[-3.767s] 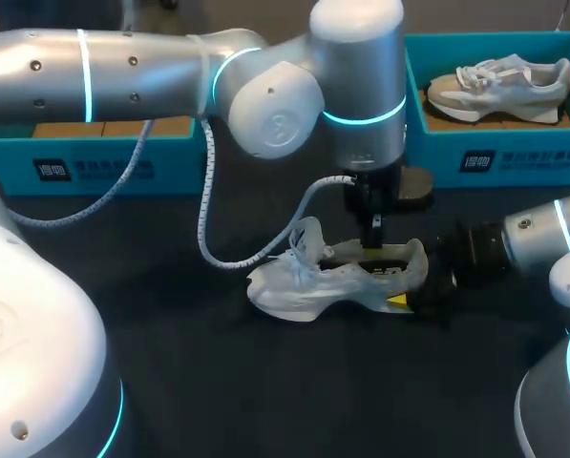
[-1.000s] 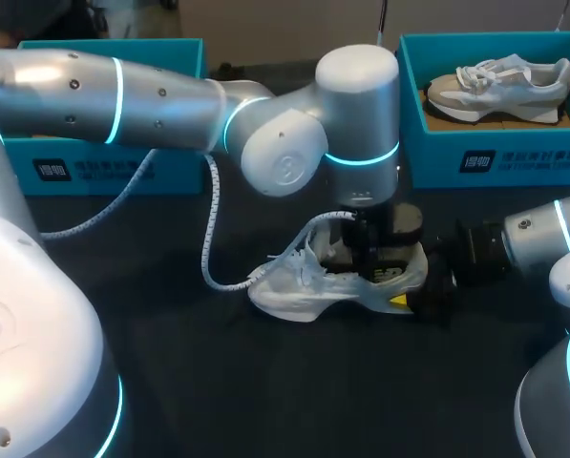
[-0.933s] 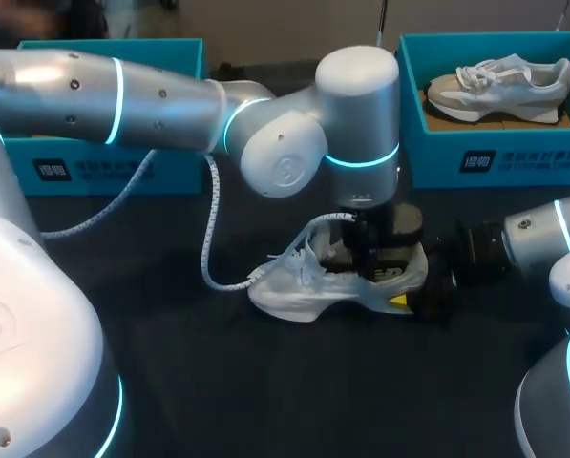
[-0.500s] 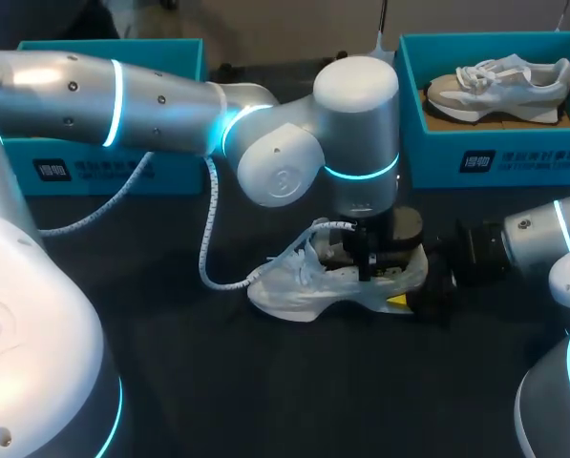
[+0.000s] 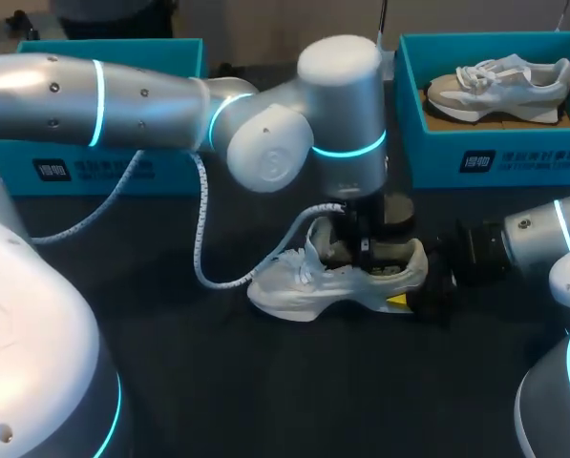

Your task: Take the shoe out of the shoebox, open the shoe tongue, remove and reinsert the insole, then place the shoe into the shoebox

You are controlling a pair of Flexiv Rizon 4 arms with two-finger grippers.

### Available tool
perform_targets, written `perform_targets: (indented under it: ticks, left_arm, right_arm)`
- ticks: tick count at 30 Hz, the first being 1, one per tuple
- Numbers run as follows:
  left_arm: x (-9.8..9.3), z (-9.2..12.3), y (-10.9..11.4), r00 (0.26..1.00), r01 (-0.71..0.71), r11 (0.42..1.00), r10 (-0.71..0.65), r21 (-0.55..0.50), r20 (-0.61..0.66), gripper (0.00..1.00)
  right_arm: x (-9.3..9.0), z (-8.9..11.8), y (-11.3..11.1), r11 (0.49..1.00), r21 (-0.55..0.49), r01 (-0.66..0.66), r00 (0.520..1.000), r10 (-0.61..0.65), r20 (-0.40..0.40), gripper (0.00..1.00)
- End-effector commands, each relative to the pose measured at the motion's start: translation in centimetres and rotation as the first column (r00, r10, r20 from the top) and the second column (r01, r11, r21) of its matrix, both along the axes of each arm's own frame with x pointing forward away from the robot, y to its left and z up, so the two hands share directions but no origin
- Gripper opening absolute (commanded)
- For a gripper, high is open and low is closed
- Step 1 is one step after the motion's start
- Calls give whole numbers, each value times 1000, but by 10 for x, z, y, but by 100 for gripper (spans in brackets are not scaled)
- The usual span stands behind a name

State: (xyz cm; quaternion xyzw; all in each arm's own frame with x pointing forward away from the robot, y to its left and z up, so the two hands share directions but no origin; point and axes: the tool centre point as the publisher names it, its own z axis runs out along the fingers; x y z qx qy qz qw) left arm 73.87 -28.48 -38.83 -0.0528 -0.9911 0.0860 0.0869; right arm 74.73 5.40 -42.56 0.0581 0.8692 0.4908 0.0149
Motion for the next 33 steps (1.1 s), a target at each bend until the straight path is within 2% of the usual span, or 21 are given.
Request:
perform_targets:
  ticks: [1,9,15,27,33]
  left_arm:
    - [1,12,10,1000,15,1000,-15,-7,-27,0]
    - [-5,26,15,997,28,1000,-29,-8,-71,0]
    - [-7,43,21,994,27,998,-33,-59,-101,0]
    - [-1,60,38,996,-47,992,39,-115,-75,0]
    - [-2,74,33,997,-58,987,49,-148,-67,0]
  right_arm:
    - [1,-2,2,1000,-3,2,1000,-2,1,0]
    - [1,-2,2,1000,-3,2,1000,-2,1,0]
    - [1,-2,2,1000,-3,2,1000,-2,1,0]
    - [1,-2,2,1000,-3,2,1000,-2,1,0]
    - [1,-2,2,1000,-3,2,1000,-2,1,0]
